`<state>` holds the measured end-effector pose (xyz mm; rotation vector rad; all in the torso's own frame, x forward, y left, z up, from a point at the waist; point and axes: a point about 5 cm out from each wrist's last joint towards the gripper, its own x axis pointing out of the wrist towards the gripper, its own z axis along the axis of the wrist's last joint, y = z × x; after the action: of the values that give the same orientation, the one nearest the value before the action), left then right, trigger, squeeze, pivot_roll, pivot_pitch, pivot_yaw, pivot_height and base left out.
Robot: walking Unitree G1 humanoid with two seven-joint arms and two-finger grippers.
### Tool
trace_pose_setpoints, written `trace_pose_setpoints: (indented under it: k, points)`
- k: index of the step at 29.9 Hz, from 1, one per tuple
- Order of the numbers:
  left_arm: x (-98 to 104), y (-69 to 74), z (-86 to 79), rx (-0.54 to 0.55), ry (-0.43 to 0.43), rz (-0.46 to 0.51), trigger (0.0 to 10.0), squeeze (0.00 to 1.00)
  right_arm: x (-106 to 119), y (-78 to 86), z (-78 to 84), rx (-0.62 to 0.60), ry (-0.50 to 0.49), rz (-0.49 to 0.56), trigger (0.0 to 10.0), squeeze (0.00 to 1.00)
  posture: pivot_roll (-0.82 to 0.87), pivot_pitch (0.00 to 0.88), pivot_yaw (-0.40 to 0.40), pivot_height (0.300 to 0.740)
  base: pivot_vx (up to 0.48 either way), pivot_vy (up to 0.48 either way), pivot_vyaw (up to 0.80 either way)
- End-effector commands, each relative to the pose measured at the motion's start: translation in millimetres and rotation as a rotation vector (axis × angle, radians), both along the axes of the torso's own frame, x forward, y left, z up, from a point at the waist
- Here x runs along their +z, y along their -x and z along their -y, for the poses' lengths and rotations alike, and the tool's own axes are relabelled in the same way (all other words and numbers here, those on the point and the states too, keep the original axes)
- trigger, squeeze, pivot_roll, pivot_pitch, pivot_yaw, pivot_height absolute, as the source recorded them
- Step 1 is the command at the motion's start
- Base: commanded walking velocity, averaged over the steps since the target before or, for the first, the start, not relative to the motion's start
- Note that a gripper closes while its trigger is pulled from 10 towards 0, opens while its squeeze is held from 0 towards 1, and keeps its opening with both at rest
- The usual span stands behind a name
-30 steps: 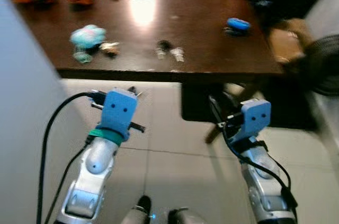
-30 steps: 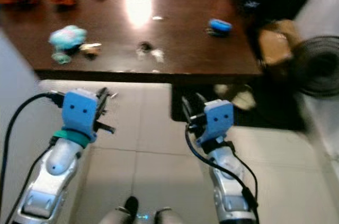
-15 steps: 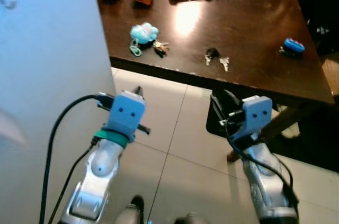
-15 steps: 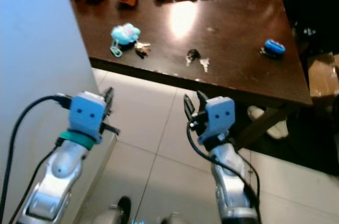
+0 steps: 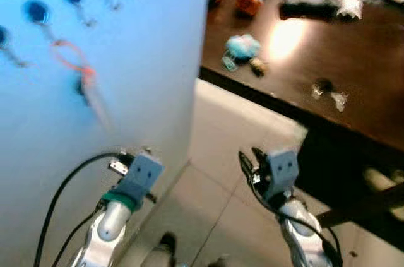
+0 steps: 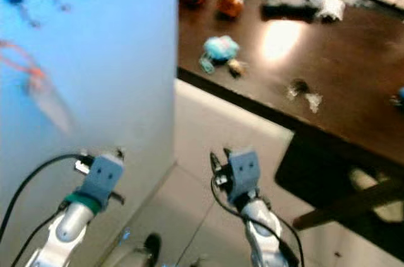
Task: Hang keys on a hook
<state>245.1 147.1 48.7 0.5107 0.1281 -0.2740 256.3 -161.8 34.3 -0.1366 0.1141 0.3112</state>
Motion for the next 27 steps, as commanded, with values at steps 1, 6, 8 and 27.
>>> trace_pose_setpoints:
  k: [1,6,8,27]
  points:
    - [-7,4.1,4.2,-0.036,-0.013,-0.023,10.0,0.00,-9,6.3,3.2,-0.009,0.017,-0.031,10.0,0.00,-0.03,0.121,-0.013,0.740,0.000,0.000,0.77]
    - [-45,24.9,-14.2,-0.016,-0.075,-0.182,10.0,0.00,-46,32.9,12.5,-0.013,0.091,-0.187,10.0,0.00,-0.03,0.127,-0.009,0.740,0.000,0.000,0.78]
    - [-55,31.7,-19.5,0.000,-0.082,-0.224,10.0,0.00,-53,38.9,15.3,-0.020,0.098,-0.220,10.0,0.00,-0.03,0.127,-0.009,0.740,0.000,0.000,0.78]
    - [-81,47.1,-33.7,0.033,-0.091,-0.335,10.0,0.00,-64,41.9,18.1,-0.030,0.111,-0.249,10.0,0.00,-0.02,0.136,-0.014,0.740,0.000,0.000,0.78]
